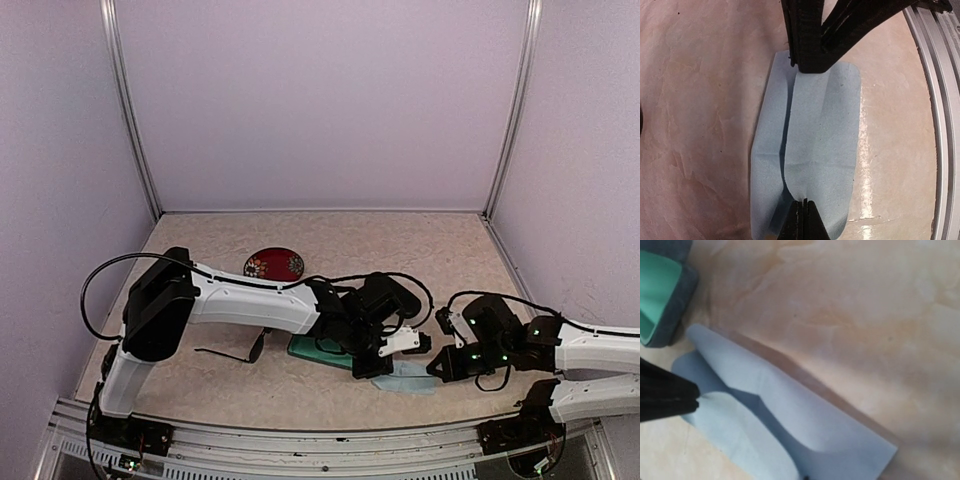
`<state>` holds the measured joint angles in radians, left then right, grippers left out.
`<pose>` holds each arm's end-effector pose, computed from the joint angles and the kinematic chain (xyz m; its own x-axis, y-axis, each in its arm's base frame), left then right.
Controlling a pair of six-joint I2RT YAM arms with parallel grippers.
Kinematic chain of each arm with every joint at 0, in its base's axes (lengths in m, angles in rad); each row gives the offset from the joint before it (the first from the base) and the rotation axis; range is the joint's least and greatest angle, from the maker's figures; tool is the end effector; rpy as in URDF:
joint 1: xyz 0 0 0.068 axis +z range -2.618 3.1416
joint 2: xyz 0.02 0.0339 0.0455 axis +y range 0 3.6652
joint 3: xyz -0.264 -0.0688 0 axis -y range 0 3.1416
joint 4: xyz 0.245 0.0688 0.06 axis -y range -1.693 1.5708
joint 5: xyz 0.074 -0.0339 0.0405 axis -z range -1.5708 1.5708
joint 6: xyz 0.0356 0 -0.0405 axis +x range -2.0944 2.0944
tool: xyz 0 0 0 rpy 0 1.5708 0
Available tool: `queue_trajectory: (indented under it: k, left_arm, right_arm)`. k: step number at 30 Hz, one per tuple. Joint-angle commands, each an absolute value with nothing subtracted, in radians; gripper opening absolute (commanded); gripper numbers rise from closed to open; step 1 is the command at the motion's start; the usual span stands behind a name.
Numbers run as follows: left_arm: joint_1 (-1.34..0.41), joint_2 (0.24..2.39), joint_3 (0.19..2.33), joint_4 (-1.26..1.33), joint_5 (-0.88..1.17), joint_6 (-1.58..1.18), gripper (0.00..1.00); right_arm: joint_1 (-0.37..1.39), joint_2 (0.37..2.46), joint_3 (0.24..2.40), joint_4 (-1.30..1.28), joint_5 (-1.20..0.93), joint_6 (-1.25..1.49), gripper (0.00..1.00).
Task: Organize the sunglasses
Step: Fold the glasses cleaning cloth at the center of the board.
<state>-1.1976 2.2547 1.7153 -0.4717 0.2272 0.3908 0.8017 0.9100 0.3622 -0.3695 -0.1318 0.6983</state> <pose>0.1696 -0.4550 0.1517 0.0765 0.8225 -0.5636 0.9968 -0.0751 0.0258 0.1113 0.1217 0.1588 -0.9166 -0.0306 -0.3986 -0.2331 0.8509 0.4708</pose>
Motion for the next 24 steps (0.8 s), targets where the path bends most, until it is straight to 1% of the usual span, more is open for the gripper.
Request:
queue_trajectory:
  k: [1,11,24]
  left_arm:
    - [-1.214,2.205,1.695,-0.446,0.221,0.376,0.0]
    - [-1.228,2.191,1.656,-0.432,0.215,0.353,0.0]
    - [-1.237,2.184,1.633,-0.433,0.207,0.342,0.0]
  right_arm:
    - [0.822,0.886,0.354,-0.4,-0.132,0.713,0.0]
    - [0.854,0.843,0.336,-0.442,-0.128,0.755,0.0]
    - [0.881,0.871,0.312,-0.426,-0.138,0.772,0.0]
